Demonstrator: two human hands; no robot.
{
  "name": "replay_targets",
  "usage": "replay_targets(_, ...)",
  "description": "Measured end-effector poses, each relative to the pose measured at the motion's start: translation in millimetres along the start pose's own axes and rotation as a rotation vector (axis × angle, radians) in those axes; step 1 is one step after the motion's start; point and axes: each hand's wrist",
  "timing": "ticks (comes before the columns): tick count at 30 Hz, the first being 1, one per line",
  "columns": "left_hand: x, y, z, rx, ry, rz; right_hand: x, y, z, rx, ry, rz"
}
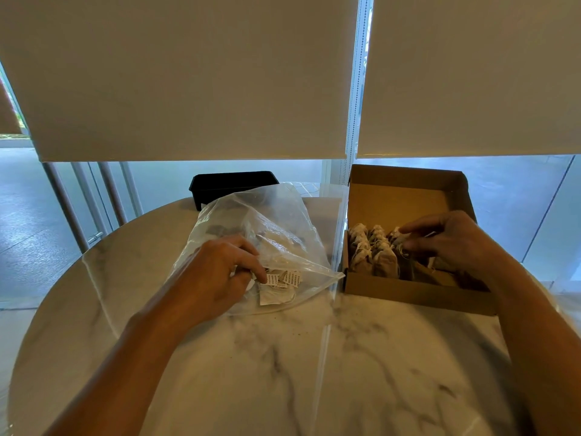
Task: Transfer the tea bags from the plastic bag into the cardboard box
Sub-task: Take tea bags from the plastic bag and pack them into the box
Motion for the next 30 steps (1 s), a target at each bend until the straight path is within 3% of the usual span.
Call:
replay_targets(6,0.1,0.6,0.6,0.016,-0.018,0.012,-1.7,2.4,4.0,-0.066,0.052,-0.056)
replay_targets(11,0.6,-0.8,0.0,0.026,-0.003,0.017,6.4,-15.2,-0.2,-0.127,0.128,0.041)
replay_targets(16,0.3,-3.0,-1.8,0.037,0.021,0.015,23.5,-54.3,-26.2,-0.151,-0.04,0.212)
replay_targets(21,0.1,-3.2,-1.6,0.048,0.054,-0.01,43.8,-78.0,-63.7,0.021,-0.306,0.43)
replay_targets(30,0.0,-1.6,-3.9,0.061,0.142,-0.014,49.6,-78.5,-88.4,0.25,-0.331,0.52)
Point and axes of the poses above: each hand's wrist, its own x-axis away from the middle knuckle, its own z-axis out of the back of the hand, y = z × x, and after that the axes turned 12 degrees about y, right-handed
